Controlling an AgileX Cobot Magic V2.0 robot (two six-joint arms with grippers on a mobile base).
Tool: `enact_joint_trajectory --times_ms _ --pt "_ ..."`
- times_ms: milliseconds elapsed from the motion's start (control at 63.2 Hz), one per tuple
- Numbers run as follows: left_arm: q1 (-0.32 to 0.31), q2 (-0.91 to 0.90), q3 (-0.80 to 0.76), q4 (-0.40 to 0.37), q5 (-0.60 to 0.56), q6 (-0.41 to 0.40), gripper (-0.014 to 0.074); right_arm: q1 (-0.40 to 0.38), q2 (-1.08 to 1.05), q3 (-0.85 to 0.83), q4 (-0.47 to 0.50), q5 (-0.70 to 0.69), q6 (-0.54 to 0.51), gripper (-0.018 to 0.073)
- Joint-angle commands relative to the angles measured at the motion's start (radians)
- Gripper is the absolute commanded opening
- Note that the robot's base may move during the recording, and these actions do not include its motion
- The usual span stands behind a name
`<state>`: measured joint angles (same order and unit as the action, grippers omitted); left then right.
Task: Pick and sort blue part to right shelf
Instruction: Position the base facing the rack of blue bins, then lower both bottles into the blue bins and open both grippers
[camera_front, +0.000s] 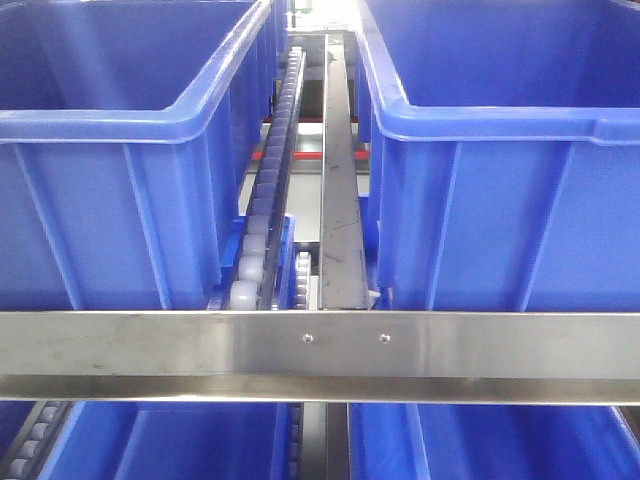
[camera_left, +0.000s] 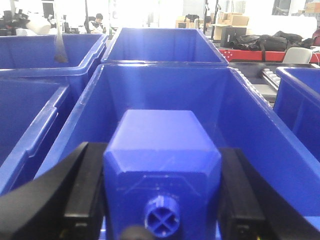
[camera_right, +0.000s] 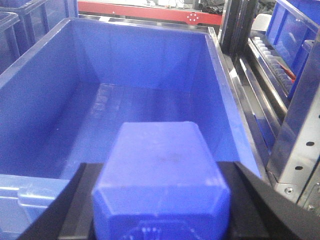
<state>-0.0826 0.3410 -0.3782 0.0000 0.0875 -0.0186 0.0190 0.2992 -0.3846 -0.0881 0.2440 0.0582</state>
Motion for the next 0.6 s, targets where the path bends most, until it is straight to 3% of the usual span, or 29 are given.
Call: enact_joint_trajectory --times_ms 0,586 --pt "-0.001 0.007 -0.033 0.000 -0.094 -0.001 0.0384 -0.004 0.008 -0.032 -0.011 -0.099 -0.006 0.0393" --pt "-0.001 0.007 -0.033 0.000 -0.094 -0.001 0.0384 -0.004 0.008 -0.032 -0.011 -0.101 -0.006 0.0393"
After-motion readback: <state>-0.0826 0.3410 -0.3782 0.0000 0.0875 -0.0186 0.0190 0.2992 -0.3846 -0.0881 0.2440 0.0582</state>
